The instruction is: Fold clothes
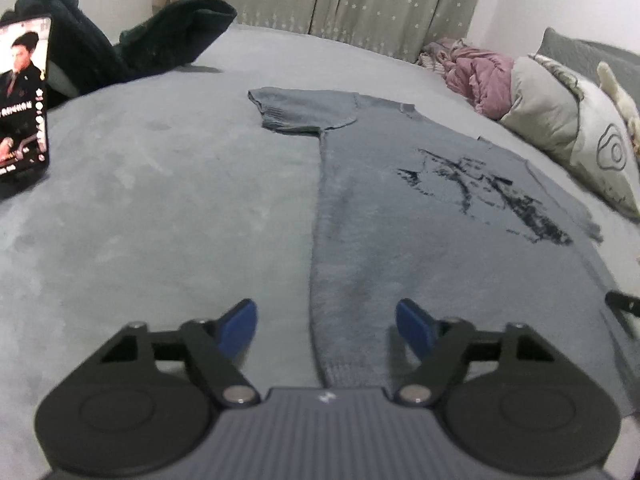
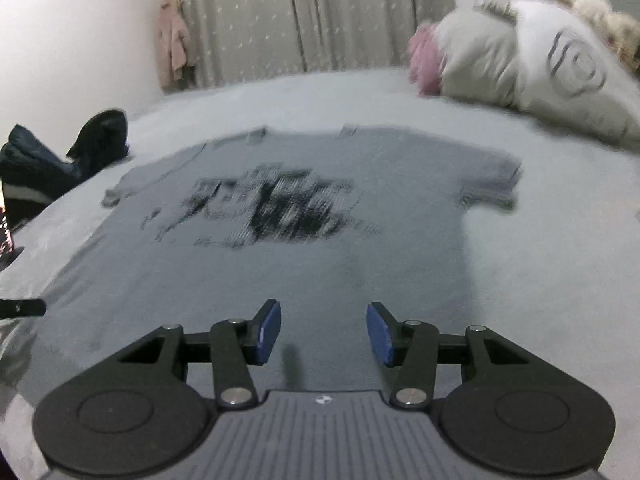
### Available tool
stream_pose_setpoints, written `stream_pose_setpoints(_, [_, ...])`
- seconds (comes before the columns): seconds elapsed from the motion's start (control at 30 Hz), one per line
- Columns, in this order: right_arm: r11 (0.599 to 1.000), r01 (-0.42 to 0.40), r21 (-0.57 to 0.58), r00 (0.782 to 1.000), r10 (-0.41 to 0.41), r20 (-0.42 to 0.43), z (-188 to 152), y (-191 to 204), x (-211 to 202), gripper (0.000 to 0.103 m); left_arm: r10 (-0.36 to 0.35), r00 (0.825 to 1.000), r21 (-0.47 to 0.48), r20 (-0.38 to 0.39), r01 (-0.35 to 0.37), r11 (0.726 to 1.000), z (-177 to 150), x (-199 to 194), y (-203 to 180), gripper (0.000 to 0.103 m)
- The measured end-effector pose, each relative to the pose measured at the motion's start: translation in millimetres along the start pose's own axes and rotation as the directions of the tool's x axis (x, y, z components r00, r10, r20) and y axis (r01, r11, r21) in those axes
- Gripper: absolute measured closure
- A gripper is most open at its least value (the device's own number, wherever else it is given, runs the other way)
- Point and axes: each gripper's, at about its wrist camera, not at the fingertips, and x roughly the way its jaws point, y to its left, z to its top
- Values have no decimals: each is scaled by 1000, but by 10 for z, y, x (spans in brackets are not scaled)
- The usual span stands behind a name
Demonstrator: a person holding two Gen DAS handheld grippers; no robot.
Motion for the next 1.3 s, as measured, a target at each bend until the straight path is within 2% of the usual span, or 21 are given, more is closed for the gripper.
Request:
stream_pose_setpoints(0.1, [995,0,-97,1000,-1,-4,-177,232,-81,56,46,999,30,-13,-46,998,11,-20,10,78])
stream_pose_setpoints(0.13, [990,-4,-140,1000,4,-4,-230,325,-143,56,56,998,39,-18,-55,998,12,-30,-4,79])
stream_pose_setpoints(0.2, [985,-78,-151,997,75,-28,-322,422,-294,56,76,997,57,-26,-74,996,14,-51,-32,78])
stream_pose_setpoints(0.23, [985,-82,-152,997,79,-28,-330,434,-313,56,86,996,67,-30,-84,994,16,-62,-46,78])
stream_pose_setpoints(0.33, [987,-86,-136,996,88,2,-326,400,-448,56,117,993,80,-7,-116,990,-2,-86,-116,71])
stream_pose_setpoints(0.4, [996,-44,-72,998,47,45,-272,279,-483,56,114,993,70,15,-115,991,7,-120,-132,58])
stream_pose_setpoints(0.43, [998,-20,-52,998,23,53,-263,243,-478,56,104,994,59,34,-106,993,15,-148,-134,54])
stream_pose_setpoints(0.47, [1000,22,-8,998,-22,59,-236,154,-458,56,93,994,47,54,-95,994,23,-178,-137,46])
stream_pose_setpoints(0.5, [999,45,22,998,-46,51,-231,90,-433,56,79,994,41,77,-82,996,27,-211,-150,34])
stream_pose_setpoints(0.57, [996,76,49,997,-77,14,-243,18,-369,56,43,992,58,122,-51,997,18,-261,-218,27])
stream_pose_setpoints(0.63, [992,112,55,993,-110,-37,-287,-18,-287,56,9,992,117,123,-24,993,-12,-255,-347,23])
stream_pose_setpoints(0.7, [992,124,19,992,-123,-33,-316,21,-307,56,-10,994,175,104,-9,985,-57,-224,-479,22])
stream_pose_setpoints(0.77, [990,138,2,990,-138,-41,-383,62,-397,55,15,998,215,61,-28,976,-110,-159,-563,22])
stream_pose_setpoints(0.8, [990,139,4,989,-139,-44,-423,70,-443,55,71,997,234,2,-70,970,-151,-76,-607,20])
stream_pose_setpoints(0.9, [990,143,19,989,-142,-50,-531,74,-524,54,124,992,217,-23,-117,969,-177,-52,-591,12])
stream_pose_setpoints(1.03, [987,159,9,986,-158,-49,-634,97,-658,52,201,979,184,-25,-193,964,-152,-118,-523,8])
stream_pose_setpoints(1.17, [985,166,44,985,-164,-61,-615,75,-716,48,207,978,108,-16,-204,973,-86,-295,-575,6])
stream_pose_setpoints(1.2, [982,169,85,984,-164,-70,-568,43,-742,48,202,979,106,-4,-201,974,-76,-358,-643,3])
stream_pose_setpoints(1.3, [973,159,169,986,-147,-80,-482,-18,-803,44,183,983,100,22,-185,978,-60,-529,-848,0])
